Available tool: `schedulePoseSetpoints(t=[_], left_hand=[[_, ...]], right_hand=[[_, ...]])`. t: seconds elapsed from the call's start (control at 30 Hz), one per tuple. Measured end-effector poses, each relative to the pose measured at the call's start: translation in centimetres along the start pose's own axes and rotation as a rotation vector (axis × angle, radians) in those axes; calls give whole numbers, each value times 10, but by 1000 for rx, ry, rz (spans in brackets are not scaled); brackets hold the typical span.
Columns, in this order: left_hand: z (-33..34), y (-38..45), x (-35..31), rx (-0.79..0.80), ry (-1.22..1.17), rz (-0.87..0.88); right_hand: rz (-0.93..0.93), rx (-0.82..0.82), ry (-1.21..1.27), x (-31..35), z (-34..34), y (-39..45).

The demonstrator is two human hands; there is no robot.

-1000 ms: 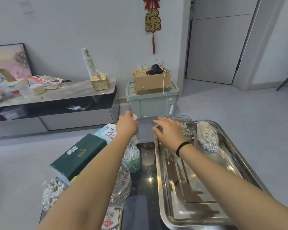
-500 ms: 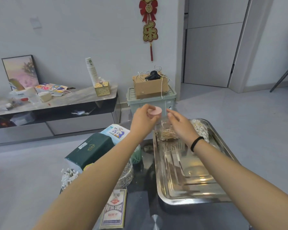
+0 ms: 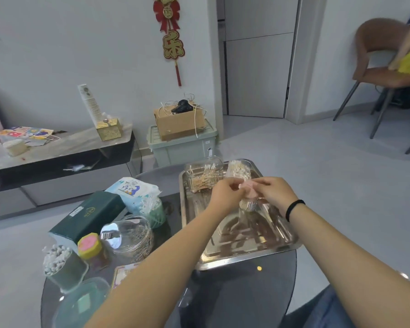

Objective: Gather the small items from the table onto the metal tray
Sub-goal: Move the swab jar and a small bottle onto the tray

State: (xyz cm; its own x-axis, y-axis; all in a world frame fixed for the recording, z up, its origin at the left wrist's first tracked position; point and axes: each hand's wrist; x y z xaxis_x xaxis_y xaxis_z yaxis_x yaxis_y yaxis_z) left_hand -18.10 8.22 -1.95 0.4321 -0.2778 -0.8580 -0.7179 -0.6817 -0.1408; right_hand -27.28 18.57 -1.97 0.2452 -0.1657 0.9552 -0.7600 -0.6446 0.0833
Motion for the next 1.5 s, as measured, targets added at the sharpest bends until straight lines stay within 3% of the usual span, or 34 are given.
schedulePoseSetpoints(t=[0.27,0.47,0.6,0.83,1.03,1.17,1.33,1.5], left_hand=[[23,19,-6,10,-66,-94],[30,29,4,-116,-235,-307],[24,40,3,-221,-358,-323],[17,63,-1,-170,-297,-370],[20,67,-7,-210,-444,-378],[29,64,-9,-64,-409,-372],[32,61,-19,108,-155,-268],[26,59,-17,244,-283,-236]], right_hand=[[-32,-90,-113,-9,-3,10],[-53,21,-197,-11,1,16],[-71,-6,-224,-13,3,18],[-50,-130,-266,-18,5,20],[-78,-149,-214,-20,-3,26],[-75,-187,-219,-16,-9,31],[-60,-203,-222,-18,-8,27],[-73,-196,-205,-18,-5,24]])
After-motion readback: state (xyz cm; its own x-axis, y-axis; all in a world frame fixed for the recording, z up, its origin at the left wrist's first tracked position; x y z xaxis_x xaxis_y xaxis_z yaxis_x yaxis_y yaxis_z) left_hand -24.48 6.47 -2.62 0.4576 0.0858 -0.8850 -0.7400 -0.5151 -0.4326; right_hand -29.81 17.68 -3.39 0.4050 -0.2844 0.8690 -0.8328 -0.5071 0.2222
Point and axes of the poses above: each hand's wrist, its own y-axis towards the middle knuckle, its own z-axis out of the palm, x = y × z, and after that the axes turned 10 degrees about -z, right-handed
